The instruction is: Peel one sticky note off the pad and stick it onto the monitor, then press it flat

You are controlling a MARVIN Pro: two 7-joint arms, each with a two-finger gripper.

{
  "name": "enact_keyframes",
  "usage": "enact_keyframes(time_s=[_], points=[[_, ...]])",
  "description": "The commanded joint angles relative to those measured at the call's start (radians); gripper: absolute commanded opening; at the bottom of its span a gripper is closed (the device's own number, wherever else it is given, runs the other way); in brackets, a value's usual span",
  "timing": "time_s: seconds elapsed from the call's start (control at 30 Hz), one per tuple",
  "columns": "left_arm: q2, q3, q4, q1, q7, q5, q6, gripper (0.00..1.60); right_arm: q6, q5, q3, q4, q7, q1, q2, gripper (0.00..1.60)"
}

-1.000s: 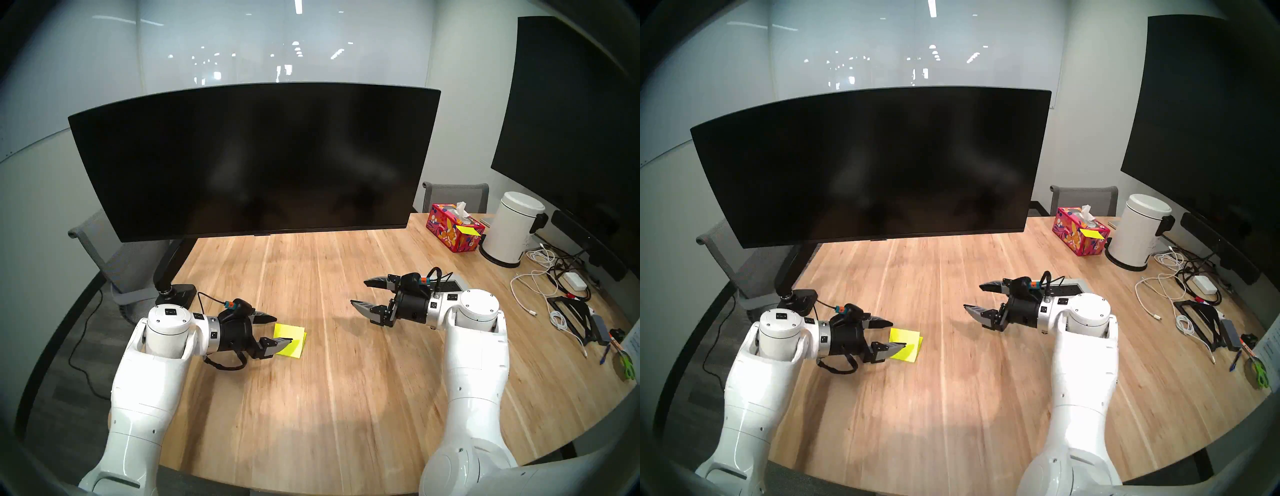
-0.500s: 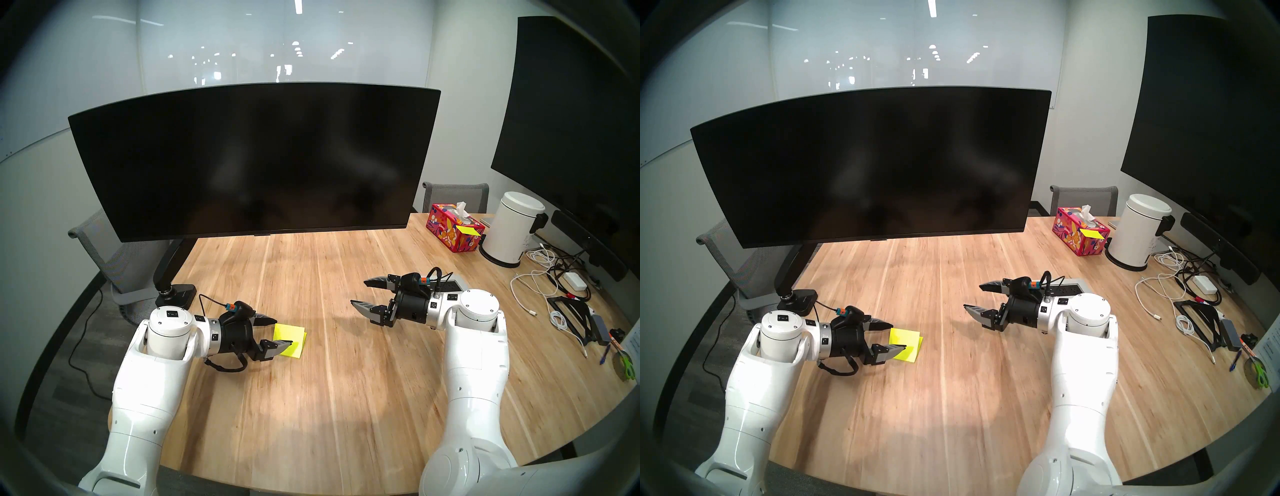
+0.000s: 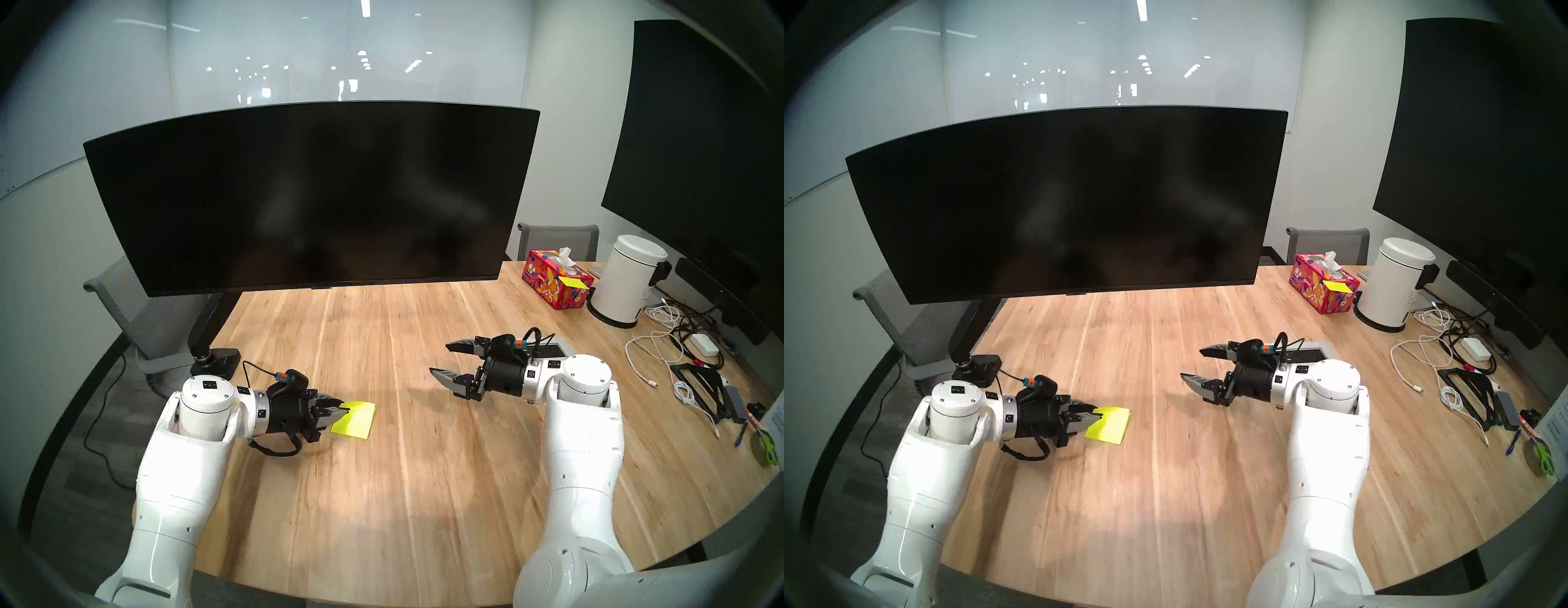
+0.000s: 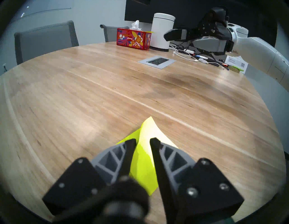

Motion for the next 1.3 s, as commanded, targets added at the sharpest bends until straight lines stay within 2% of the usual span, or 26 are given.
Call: enact_keyframes(time_s=[0.0, 0.03, 0.1, 0.13, 0.17, 0.23, 0.27, 0.57, 0.8, 1.27], points=[[0.002, -0.003, -0.018, -0.002, 0.000, 0.000, 0.008, 0.91, -0.001, 0.007, 0.002, -0.013, -0.001, 0.010, 0.001, 1.60], [0.002, -0.003, -0.019, -0.002, 0.000, 0.000, 0.009, 1.00, -0.001, 0.007, 0.002, -0.013, -0.001, 0.010, 0.001, 1.60], [0.002, -0.002, -0.019, -0.003, 0.000, 0.001, 0.009, 1.07, -0.001, 0.007, 0.002, -0.013, -0.001, 0.010, 0.001, 1.60], [0.003, -0.002, -0.019, -0.003, -0.001, 0.001, 0.010, 1.19, -0.001, 0.007, 0.002, -0.013, -0.001, 0.010, 0.001, 1.60], [0.003, -0.002, -0.019, -0.003, -0.001, 0.001, 0.010, 1.19, -0.001, 0.007, 0.002, -0.013, -0.001, 0.010, 0.001, 1.60], [0.003, -0.002, -0.020, -0.003, -0.002, 0.000, 0.010, 1.34, -0.001, 0.007, 0.002, -0.013, -0.001, 0.010, 0.001, 1.60], [0.004, -0.002, -0.020, -0.003, -0.003, 0.000, 0.010, 1.37, -0.001, 0.007, 0.002, -0.013, -0.001, 0.010, 0.001, 1.60], [0.004, 0.001, -0.012, -0.001, -0.004, 0.002, 0.003, 1.33, -0.001, 0.007, 0.002, -0.013, -0.001, 0.010, 0.001, 1.60], [0.003, 0.005, -0.010, 0.001, -0.001, 0.007, 0.000, 1.39, -0.001, 0.007, 0.002, -0.013, -0.001, 0.010, 0.001, 1.60], [-0.003, 0.016, 0.005, 0.004, 0.008, 0.015, -0.007, 1.40, -0.001, 0.007, 0.002, -0.013, -0.001, 0.010, 0.001, 1.60]])
